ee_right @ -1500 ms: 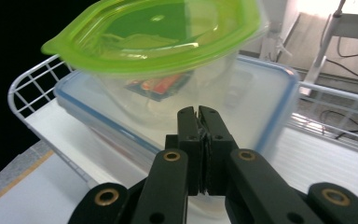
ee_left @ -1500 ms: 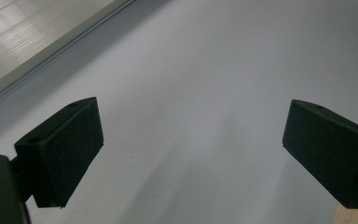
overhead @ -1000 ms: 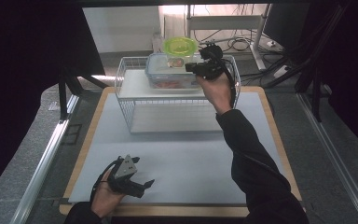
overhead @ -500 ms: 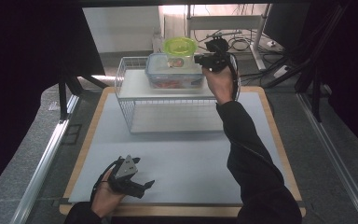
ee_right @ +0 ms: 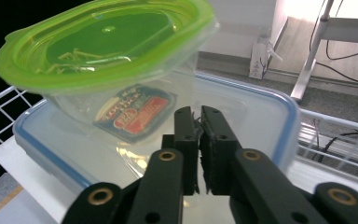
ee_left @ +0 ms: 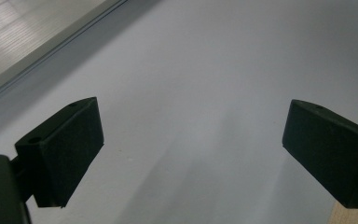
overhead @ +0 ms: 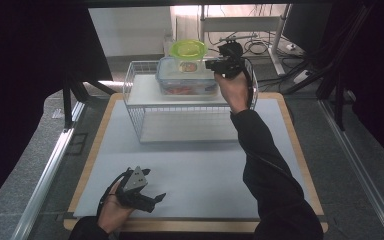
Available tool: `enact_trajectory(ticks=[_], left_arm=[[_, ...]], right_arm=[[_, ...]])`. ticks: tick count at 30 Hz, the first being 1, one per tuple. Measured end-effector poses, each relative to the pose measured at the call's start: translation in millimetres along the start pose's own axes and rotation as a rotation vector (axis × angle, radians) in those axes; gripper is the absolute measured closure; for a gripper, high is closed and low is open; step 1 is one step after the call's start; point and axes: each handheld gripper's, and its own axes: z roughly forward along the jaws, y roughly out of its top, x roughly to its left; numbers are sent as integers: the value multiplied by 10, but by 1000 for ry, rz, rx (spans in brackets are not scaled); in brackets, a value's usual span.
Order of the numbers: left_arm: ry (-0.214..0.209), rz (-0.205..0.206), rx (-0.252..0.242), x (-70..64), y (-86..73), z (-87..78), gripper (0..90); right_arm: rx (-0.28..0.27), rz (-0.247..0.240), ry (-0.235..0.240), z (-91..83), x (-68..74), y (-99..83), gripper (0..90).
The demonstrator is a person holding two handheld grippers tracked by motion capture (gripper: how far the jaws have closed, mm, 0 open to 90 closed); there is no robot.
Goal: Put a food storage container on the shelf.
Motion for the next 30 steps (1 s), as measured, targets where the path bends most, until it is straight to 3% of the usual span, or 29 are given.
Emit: enact_trajectory(ticks=[7, 15, 25, 30], left_arm=[[3, -2, -1, 0, 3, 0, 49], [3, 0, 0, -6, 4, 0, 49], [2, 1, 3, -9, 5, 5, 49], [1, 1, 4, -12, 5, 10, 49]], right_arm=[[-15, -15, 38, -190, -51, -68, 655], [-23, -62, 68, -365, -6, -139, 507], [12, -146, 60, -500, 73, -246, 414], [28, -163, 61, -551, 75, -334, 378]])
